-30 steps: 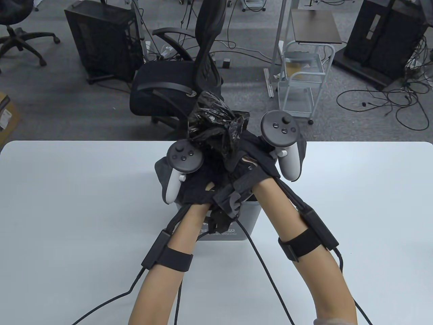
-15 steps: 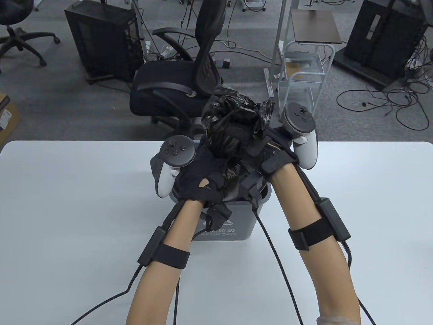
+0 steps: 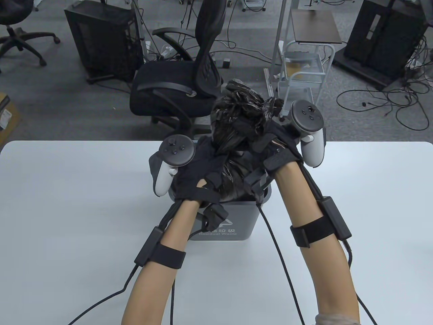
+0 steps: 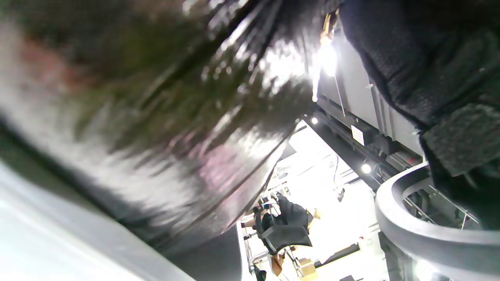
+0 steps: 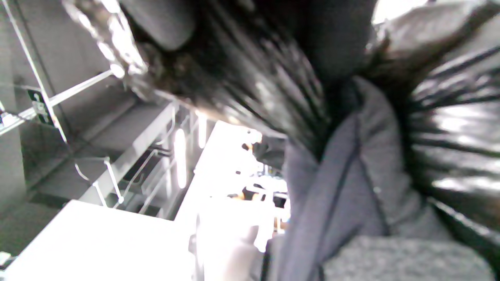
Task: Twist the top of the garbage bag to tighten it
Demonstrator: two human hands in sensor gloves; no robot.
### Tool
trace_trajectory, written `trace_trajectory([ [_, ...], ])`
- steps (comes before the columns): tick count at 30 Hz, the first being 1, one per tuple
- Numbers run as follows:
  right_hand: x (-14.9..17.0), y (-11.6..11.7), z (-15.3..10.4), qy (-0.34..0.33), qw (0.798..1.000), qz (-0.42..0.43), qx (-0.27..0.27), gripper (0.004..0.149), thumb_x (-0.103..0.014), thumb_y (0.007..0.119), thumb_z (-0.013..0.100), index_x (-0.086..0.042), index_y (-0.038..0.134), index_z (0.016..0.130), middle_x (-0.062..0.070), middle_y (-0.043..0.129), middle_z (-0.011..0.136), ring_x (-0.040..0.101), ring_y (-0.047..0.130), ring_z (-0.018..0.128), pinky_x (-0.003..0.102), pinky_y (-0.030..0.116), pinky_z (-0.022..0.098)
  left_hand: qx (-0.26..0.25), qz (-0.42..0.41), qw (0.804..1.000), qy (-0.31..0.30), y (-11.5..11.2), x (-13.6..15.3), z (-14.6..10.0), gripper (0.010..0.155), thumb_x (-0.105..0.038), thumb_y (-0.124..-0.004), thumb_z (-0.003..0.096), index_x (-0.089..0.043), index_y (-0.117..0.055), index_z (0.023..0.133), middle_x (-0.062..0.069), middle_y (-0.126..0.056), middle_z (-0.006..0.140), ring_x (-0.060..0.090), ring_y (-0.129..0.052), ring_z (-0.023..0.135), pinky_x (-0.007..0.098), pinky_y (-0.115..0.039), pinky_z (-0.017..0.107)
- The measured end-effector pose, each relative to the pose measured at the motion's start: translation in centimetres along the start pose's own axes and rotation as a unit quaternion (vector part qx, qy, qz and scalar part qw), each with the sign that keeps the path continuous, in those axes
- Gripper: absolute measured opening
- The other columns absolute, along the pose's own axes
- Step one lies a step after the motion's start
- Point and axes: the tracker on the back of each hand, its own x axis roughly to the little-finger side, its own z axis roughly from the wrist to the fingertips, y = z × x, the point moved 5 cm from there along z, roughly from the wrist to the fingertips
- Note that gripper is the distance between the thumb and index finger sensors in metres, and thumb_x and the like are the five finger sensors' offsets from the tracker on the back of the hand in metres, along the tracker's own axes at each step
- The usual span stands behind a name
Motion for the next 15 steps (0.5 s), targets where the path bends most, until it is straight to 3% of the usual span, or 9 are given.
trace_trajectory([
  [11,-0.2,1.4,-0.1,-0.004,1.0,0.018,-0.005,0.038,-0.031,0.063,0.064,-0.014,0.078,0.095,0.012,0.088,0.089,0.036,0.09,0.081,0.05,0.081,0.06,-0.008,0.014,1.0,0.0,-0.6,-0.3,-0.2,0.042,-0.049,-0.058,0.0631,-0.049,-0.052,0.105,-0.014,-0.04,0.131,0.026,-0.017,0.126,0.057,-0.003,0.074],
  [15,-0.3,1.6,-0.1,-0.002,1.0,0.023,-0.008,0.038,-0.031,0.063,0.064,-0.014,0.078,0.095,0.012,0.088,0.089,0.036,0.09,0.081,0.05,0.081,0.06,-0.003,0.009,1.0,-0.004,-0.9,-0.4,-0.2,0.062,-0.051,-0.064,0.0617,-0.046,-0.034,0.115,-0.012,-0.035,0.132,0.027,-0.016,0.126,0.058,-0.004,0.074],
])
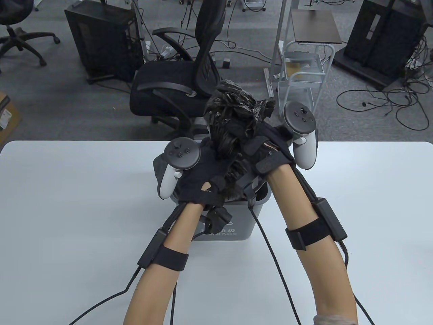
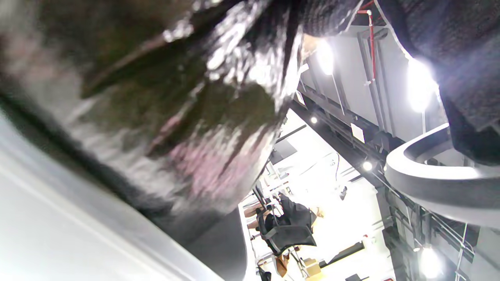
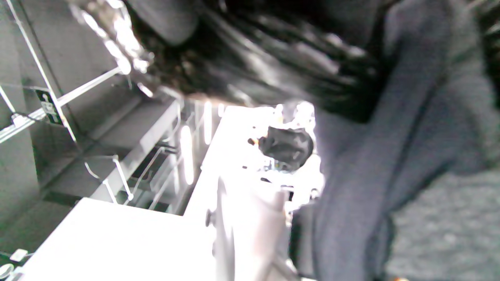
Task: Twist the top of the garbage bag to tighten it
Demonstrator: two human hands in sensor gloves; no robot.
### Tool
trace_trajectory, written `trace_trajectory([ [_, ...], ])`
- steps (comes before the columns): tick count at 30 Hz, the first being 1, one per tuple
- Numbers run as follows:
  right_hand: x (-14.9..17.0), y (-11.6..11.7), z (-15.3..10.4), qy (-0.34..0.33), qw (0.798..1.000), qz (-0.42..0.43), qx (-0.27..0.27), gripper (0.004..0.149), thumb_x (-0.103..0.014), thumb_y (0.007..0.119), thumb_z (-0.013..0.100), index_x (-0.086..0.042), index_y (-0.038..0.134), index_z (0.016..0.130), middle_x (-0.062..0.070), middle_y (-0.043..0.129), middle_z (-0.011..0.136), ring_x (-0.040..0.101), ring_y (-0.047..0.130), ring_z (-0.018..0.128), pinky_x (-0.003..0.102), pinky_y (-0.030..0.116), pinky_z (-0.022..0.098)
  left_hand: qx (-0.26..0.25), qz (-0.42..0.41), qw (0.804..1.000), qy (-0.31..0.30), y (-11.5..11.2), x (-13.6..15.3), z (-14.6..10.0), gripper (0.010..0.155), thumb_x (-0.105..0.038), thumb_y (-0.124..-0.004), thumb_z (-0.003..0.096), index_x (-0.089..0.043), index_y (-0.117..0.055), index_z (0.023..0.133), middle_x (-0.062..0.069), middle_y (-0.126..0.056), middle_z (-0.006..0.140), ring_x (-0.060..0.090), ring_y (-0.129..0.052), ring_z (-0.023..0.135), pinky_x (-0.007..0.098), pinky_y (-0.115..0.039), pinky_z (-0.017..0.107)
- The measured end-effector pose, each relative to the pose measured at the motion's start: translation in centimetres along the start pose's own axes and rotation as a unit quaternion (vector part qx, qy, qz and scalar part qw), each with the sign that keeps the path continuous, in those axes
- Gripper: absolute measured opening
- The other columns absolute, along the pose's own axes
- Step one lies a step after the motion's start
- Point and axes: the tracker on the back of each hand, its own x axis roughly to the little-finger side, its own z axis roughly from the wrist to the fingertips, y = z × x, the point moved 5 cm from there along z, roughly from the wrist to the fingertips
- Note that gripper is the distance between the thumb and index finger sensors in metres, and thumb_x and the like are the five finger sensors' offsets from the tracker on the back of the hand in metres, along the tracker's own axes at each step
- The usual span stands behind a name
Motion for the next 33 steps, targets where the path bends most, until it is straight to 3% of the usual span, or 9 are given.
trace_trajectory([
  [4,0.3,0.4,0.0,0.007,1.0,0.015,-0.005,0.038,-0.03,0.063,0.064,-0.014,0.078,0.095,0.013,0.088,0.089,0.037,0.09,0.08,0.05,0.081,0.059,0.001,-0.001,1.0,-0.005,-0.2,-0.2,0.0,0.087,-0.058,-0.075,0.0554,-0.042,-0.018,0.119,-0.008,-0.026,0.134,0.028,-0.013,0.126,0.059,-0.004,0.073],
  [6,0.4,0.6,-0.1,0.014,0.999,0.028,-0.011,0.038,-0.03,0.064,0.063,-0.013,0.079,0.094,0.013,0.089,0.088,0.037,0.09,0.08,0.051,0.08,0.059,-0.003,-0.016,1.0,-0.008,-0.1,-0.3,0.1,0.092,-0.064,-0.075,0.0536,-0.044,-0.014,0.119,-0.007,-0.024,0.134,0.03,-0.012,0.126,0.06,-0.003,0.072],
  [8,0.4,0.8,-0.3,0.017,0.999,0.034,-0.013,0.038,-0.029,0.064,0.063,-0.012,0.079,0.094,0.014,0.089,0.088,0.038,0.09,0.08,0.051,0.08,0.059,-0.007,-0.024,1.0,-0.006,0.0,-0.3,0.2,0.087,-0.064,-0.075,0.0545,-0.051,-0.016,0.117,-0.009,-0.025,0.134,0.028,-0.012,0.126,0.06,-0.003,0.073],
  [11,0.5,0.8,-0.4,0.026,0.998,0.048,-0.02,0.038,-0.029,0.064,0.063,-0.012,0.079,0.094,0.014,0.089,0.088,0.038,0.09,0.079,0.051,0.08,0.059,-0.017,-0.033,0.999,-0.013,0.3,-0.4,0.2,0.057,-0.058,-0.072,0.0591,-0.057,-0.044,0.109,-0.014,-0.033,0.133,0.025,-0.016,0.127,0.06,-0.006,0.073],
  [14,0.7,0.7,-0.4,0.026,0.997,0.07,-0.029,0.039,-0.03,0.064,0.063,-0.012,0.079,0.095,0.014,0.088,0.089,0.038,0.09,0.08,0.051,0.079,0.06,-0.008,-0.046,0.999,-0.019,0.2,-0.4,0.2,0.036,-0.053,-0.068,0.0625,-0.057,-0.061,0.098,-0.016,-0.037,0.132,0.024,-0.017,0.127,0.06,-0.006,0.073],
  [22,1.1,-2.1,-0.3,0.009,0.998,0.057,0.012,0.038,-0.032,0.064,0.064,-0.016,0.075,0.097,0.01,0.086,0.092,0.035,0.089,0.084,0.048,0.081,0.062,0.028,-0.046,0.998,-0.024,0.1,-0.3,0.3,0.04,-0.046,-0.056,0.0653,-0.045,-0.055,0.105,-0.009,-0.034,0.132,0.028,-0.012,0.125,0.057,-0.001,0.073],
  [26,1.7,-3.6,-0.3,0.012,0.998,0.03,0.051,0.038,-0.032,0.066,0.063,-0.016,0.076,0.096,0.01,0.087,0.091,0.034,0.089,0.083,0.048,0.081,0.062,0.022,-0.009,0.999,-0.024,0.5,-0.4,0.3,0.04,-0.047,-0.053,0.0644,-0.043,-0.057,0.104,-0.009,-0.041,0.131,0.028,-0.018,0.126,0.057,-0.005,0.075],
  [33,4.2,-6.4,-0.1,0.048,0.993,0.012,0.107,0.037,-0.035,0.07,0.062,-0.017,0.079,0.093,0.01,0.088,0.089,0.035,0.089,0.082,0.049,0.08,0.062,0.028,-0.021,0.999,-0.023,1.5,-0.4,0.1,0.039,-0.047,-0.054,0.0643,-0.044,-0.059,0.103,-0.008,-0.044,0.13,0.029,-0.021,0.125,0.057,-0.007,0.075],
])
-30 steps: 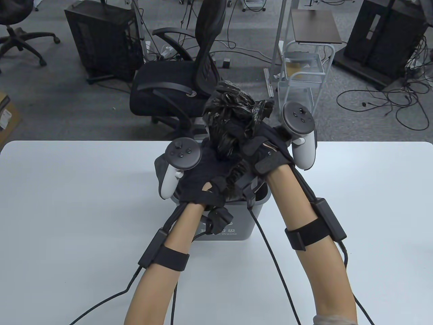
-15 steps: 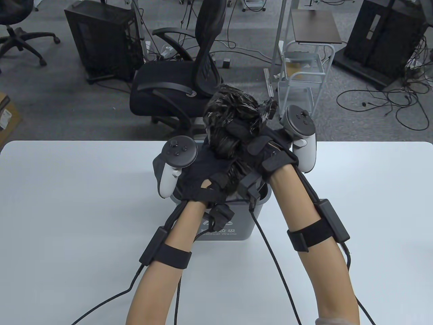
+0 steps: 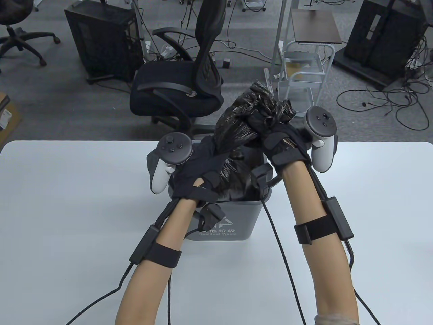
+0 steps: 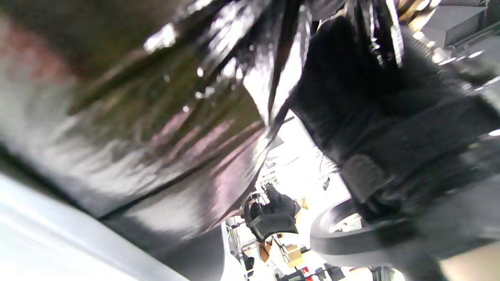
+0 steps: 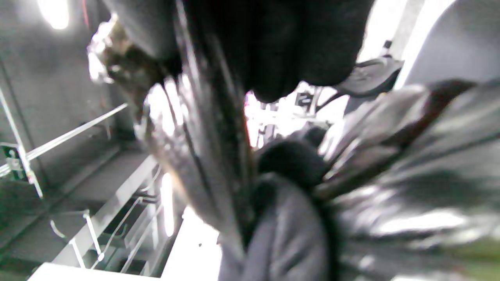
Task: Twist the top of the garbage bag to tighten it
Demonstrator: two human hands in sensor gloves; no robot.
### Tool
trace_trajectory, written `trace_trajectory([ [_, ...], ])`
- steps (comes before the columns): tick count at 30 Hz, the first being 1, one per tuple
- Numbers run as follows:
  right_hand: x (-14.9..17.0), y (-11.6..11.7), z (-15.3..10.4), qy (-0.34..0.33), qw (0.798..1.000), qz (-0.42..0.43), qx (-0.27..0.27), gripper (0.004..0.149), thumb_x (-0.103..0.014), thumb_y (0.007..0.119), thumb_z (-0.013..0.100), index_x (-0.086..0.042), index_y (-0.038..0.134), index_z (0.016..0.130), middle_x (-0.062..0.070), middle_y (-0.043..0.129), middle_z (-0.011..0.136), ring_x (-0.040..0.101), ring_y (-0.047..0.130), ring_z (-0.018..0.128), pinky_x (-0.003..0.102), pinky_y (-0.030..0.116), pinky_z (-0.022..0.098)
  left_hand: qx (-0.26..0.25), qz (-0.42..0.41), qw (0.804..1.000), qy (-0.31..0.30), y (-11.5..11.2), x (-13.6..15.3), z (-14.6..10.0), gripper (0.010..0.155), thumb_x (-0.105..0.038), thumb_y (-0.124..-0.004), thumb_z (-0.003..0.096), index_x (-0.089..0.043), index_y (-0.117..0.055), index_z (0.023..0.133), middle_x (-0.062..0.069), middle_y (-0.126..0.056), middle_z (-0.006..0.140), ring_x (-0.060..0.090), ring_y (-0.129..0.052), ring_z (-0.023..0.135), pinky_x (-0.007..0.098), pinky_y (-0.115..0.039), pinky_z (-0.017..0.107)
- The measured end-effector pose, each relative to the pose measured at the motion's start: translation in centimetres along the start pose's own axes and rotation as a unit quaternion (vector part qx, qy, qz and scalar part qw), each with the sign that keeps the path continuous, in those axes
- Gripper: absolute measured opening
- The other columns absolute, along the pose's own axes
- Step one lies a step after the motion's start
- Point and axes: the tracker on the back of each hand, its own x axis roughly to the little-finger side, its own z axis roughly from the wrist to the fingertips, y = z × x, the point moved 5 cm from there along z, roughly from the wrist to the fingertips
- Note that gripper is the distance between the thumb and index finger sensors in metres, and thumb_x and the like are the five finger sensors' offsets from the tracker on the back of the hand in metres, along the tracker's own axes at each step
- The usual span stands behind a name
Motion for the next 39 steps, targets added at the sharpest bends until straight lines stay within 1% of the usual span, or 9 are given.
trace_trajectory([
  [5,1.5,-0.6,0.3,0.016,1.0,0.02,0.013,0.04,-0.037,0.069,0.062,-0.015,0.079,0.094,0.012,0.086,0.091,0.038,0.085,0.085,0.053,0.076,0.063,0.01,0.006,1.0,0.013,0.2,-0.1,0.2,0.039,-0.05,-0.054,0.064,-0.042,-0.063,0.101,-0.005,-0.047,0.129,0.031,-0.024,0.124,0.059,-0.009,0.074],
  [7,1.7,-0.8,0.3,0.009,1.0,0.027,0.012,0.048,-0.04,0.069,0.061,-0.011,0.075,0.099,0.017,0.083,0.095,0.043,0.081,0.086,0.057,0.072,0.064,0.013,-0.006,1.0,0.027,0.4,0.2,0.3,0.04,-0.05,-0.054,0.0642,-0.042,-0.063,0.102,-0.004,-0.047,0.129,0.032,-0.025,0.124,0.059,-0.01,0.073],
  [13,1.6,-0.7,-0.5,-0.054,0.995,0.034,-0.079,0.077,-0.051,0.07,0.06,-0.002,0.054,0.116,0.029,0.065,0.109,0.056,0.06,0.097,0.066,0.054,0.07,0.01,-0.032,0.998,0.047,1.6,0.7,0.2,0.041,-0.051,-0.052,0.0651,-0.042,-0.065,0.103,-0.001,-0.047,0.129,0.035,-0.025,0.122,0.064,-0.012,0.071],
  [21,2.9,-1.4,-2.3,-0.075,0.978,-0.105,-0.161,0.085,-0.049,0.076,0.057,0.001,0.046,0.119,0.034,0.049,0.117,0.061,0.047,0.102,0.069,0.043,0.072,0.019,-0.044,0.998,0.052,2.7,-0.1,0.1,0.046,-0.051,-0.048,0.066,-0.04,-0.059,0.11,0.003,-0.042,0.13,0.039,-0.021,0.121,0.066,-0.011,0.07],
  [25,2.9,0.1,-3.1,-0.086,0.951,-0.236,-0.18,0.09,-0.049,0.077,0.056,0.001,0.04,0.121,0.034,0.042,0.119,0.062,0.041,0.103,0.07,0.04,0.072,0.022,-0.001,0.998,0.057,2.8,-1.1,0.1,0.051,-0.05,-0.048,0.0658,-0.04,-0.051,0.116,0.008,-0.032,0.132,0.041,-0.015,0.12,0.068,-0.011,0.069],
  [29,1.9,3.0,-3.8,-0.137,0.924,-0.303,-0.188,0.107,-0.054,0.077,0.053,0.004,0.019,0.122,0.035,0.022,0.123,0.062,0.026,0.106,0.071,0.032,0.073,0.024,0.105,0.991,0.082,2.7,-2.7,0.0,0.055,-0.05,-0.045,0.0654,-0.042,-0.039,0.119,0.015,-0.01,0.131,0.044,-0.005,0.117,0.068,-0.01,0.068],
  [32,1.4,4.5,-3.6,-0.16,0.926,-0.299,-0.168,0.116,-0.057,0.078,0.051,0.007,0.009,0.12,0.036,0.012,0.122,0.062,0.016,0.105,0.072,0.029,0.073,0.02,0.174,0.979,0.104,2.6,-4.0,-0.1,0.056,-0.05,-0.043,0.0649,-0.047,-0.031,0.119,0.015,0.0,0.128,0.045,-0.002,0.116,0.068,-0.01,0.069],
  [35,1.3,5.5,-3.0,-0.173,0.936,-0.267,-0.152,0.12,-0.057,0.079,0.049,0.007,0.006,0.119,0.036,0.009,0.121,0.06,0.014,0.105,0.071,0.028,0.074,0.016,0.22,0.968,0.119,2.5,-5.2,-0.3,0.057,-0.051,-0.042,0.0639,-0.052,-0.025,0.118,0.016,-0.002,0.129,0.05,-0.012,0.116,0.071,-0.019,0.07],
  [39,1.7,7.0,-2.5,-0.164,0.939,-0.251,-0.167,0.122,-0.057,0.081,0.048,0.007,0.004,0.119,0.036,0.012,0.122,0.059,0.016,0.107,0.072,0.026,0.074,0.044,0.183,0.976,0.112,2.0,-5.7,-0.3,0.057,-0.052,-0.04,0.0635,-0.055,-0.019,0.117,0.018,-0.01,0.13,0.056,-0.028,0.115,0.076,-0.034,0.067],
])
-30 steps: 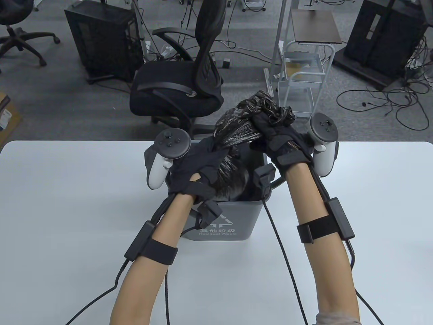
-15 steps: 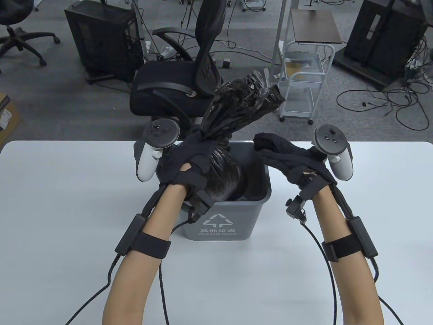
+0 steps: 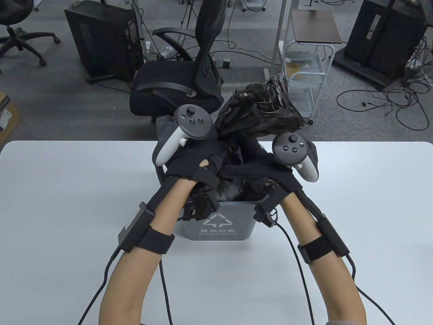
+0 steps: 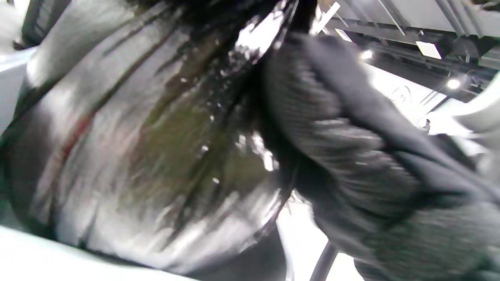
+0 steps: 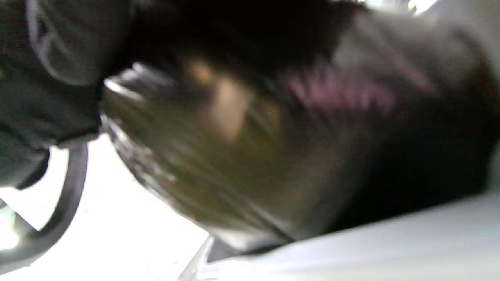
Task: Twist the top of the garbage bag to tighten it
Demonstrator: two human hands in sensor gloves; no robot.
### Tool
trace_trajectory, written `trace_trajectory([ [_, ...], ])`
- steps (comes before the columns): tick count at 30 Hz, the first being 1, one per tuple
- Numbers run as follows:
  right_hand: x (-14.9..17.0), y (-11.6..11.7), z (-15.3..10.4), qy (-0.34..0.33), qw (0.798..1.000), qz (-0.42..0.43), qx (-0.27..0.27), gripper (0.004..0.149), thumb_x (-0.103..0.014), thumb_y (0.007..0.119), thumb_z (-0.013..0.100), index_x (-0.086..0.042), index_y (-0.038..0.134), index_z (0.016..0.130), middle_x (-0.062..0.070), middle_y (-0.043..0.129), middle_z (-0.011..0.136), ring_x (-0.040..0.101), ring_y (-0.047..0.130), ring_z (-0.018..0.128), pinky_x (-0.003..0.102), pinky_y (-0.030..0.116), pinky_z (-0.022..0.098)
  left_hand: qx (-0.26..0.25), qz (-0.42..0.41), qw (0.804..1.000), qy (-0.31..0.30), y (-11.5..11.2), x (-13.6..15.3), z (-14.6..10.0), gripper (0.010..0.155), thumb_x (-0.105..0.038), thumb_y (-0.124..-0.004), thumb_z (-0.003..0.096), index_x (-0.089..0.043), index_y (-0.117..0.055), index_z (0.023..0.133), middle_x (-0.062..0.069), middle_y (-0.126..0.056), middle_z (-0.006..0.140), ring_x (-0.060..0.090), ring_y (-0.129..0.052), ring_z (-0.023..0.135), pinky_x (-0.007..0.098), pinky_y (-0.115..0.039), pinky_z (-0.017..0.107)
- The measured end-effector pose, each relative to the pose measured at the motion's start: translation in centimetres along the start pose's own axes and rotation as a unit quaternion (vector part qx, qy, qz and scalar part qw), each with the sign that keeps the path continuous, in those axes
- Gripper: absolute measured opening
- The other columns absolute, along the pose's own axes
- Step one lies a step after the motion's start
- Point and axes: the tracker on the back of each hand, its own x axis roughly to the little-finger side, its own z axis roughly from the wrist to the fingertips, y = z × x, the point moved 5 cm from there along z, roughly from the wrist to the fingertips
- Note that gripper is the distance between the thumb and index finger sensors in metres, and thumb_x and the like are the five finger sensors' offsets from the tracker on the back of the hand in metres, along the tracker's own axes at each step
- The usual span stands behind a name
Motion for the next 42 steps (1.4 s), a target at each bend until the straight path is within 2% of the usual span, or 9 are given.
trace_trajectory([
  [5,-0.5,0.6,0.3,0.004,1.0,-0.009,-0.014,0.123,-0.059,0.081,0.047,0.007,0.006,0.119,0.035,0.02,0.124,0.059,0.022,0.109,0.072,0.026,0.073,0.028,-0.051,0.998,-0.015,-0.3,0.5,0.4,0.057,-0.053,-0.037,0.063,-0.058,-0.012,0.114,0.021,-0.007,0.128,0.058,-0.034,0.112,0.075,-0.05,0.065],
  [9,-0.7,0.8,0.4,0.011,1.0,-0.009,-0.007,0.118,-0.057,0.082,0.048,0.007,0.014,0.121,0.034,0.03,0.123,0.059,0.03,0.109,0.072,0.029,0.073,0.034,-0.062,0.997,-0.025,-0.6,0.4,0.6,0.058,-0.054,-0.036,0.0631,-0.057,-0.011,0.115,0.021,-0.01,0.129,0.057,-0.035,0.112,0.072,-0.054,0.066],
  [16,-0.5,0.1,0.2,0.036,0.998,0.0,0.044,0.103,-0.051,0.082,0.051,0.002,0.028,0.121,0.029,0.046,0.12,0.054,0.046,0.108,0.072,0.037,0.073,0.028,-0.054,0.997,-0.038,-1.1,-0.3,0.5,0.059,-0.054,-0.036,0.0633,-0.055,-0.012,0.117,0.019,-0.018,0.131,0.055,-0.035,0.114,0.071,-0.054,0.067],
  [22,-0.6,-0.3,0.1,0.051,0.997,-0.021,0.063,0.096,-0.049,0.082,0.053,-0.001,0.034,0.12,0.025,0.053,0.117,0.05,0.055,0.106,0.07,0.043,0.074,0.033,-0.061,0.996,-0.051,-1.8,-0.9,0.7,0.059,-0.054,-0.035,0.0633,-0.054,-0.014,0.118,0.021,-0.019,0.13,0.055,-0.038,0.114,0.07,-0.057,0.067],
  [31,-0.3,-0.4,0.0,0.06,0.994,-0.025,0.088,0.09,-0.045,0.082,0.053,-0.004,0.038,0.119,0.021,0.059,0.115,0.044,0.063,0.104,0.065,0.049,0.075,0.019,-0.061,0.996,-0.06,-2.3,-1.2,0.7,0.058,-0.054,-0.034,0.0636,-0.052,-0.012,0.118,0.025,-0.014,0.128,0.053,-0.051,0.111,0.062,-0.063,0.07],
  [37,-0.2,-1.1,-0.3,0.063,0.99,-0.039,0.121,0.078,-0.04,0.082,0.054,-0.007,0.048,0.116,0.016,0.068,0.109,0.04,0.072,0.099,0.062,0.055,0.075,0.029,-0.076,0.994,-0.066,-2.6,-1.4,0.7,0.059,-0.054,-0.034,0.0639,-0.051,-0.013,0.119,0.025,-0.012,0.127,0.053,-0.051,0.111,0.061,-0.064,0.07],
  [39,-0.1,-1.3,-0.4,0.059,0.99,-0.031,0.123,0.074,-0.038,0.081,0.054,-0.008,0.052,0.115,0.015,0.071,0.107,0.039,0.074,0.097,0.061,0.056,0.074,0.033,-0.086,0.994,-0.064,-2.6,-1.4,0.7,0.058,-0.054,-0.035,0.0644,-0.051,-0.015,0.119,0.024,-0.009,0.127,0.053,-0.04,0.114,0.066,-0.059,0.069],
  [41,-0.1,-1.4,-0.4,0.054,0.992,-0.013,0.114,0.074,-0.038,0.081,0.055,-0.007,0.051,0.115,0.017,0.07,0.108,0.042,0.072,0.098,0.063,0.054,0.073,0.04,-0.103,0.992,-0.067,-2.5,-1.6,0.6,0.058,-0.053,-0.036,0.0656,-0.05,-0.018,0.12,0.02,-0.004,0.128,0.051,-0.013,0.115,0.074,-0.038,0.069],
  [42,0.0,-1.5,-0.4,0.053,0.993,-0.005,0.102,0.076,-0.039,0.081,0.055,-0.006,0.049,0.116,0.019,0.068,0.11,0.044,0.07,0.099,0.064,0.053,0.073,0.03,-0.093,0.993,-0.069,-2.1,-1.7,0.6,0.057,-0.053,-0.038,0.066,-0.049,-0.021,0.12,0.018,-0.003,0.128,0.05,-0.006,0.115,0.075,-0.029,0.069],
])
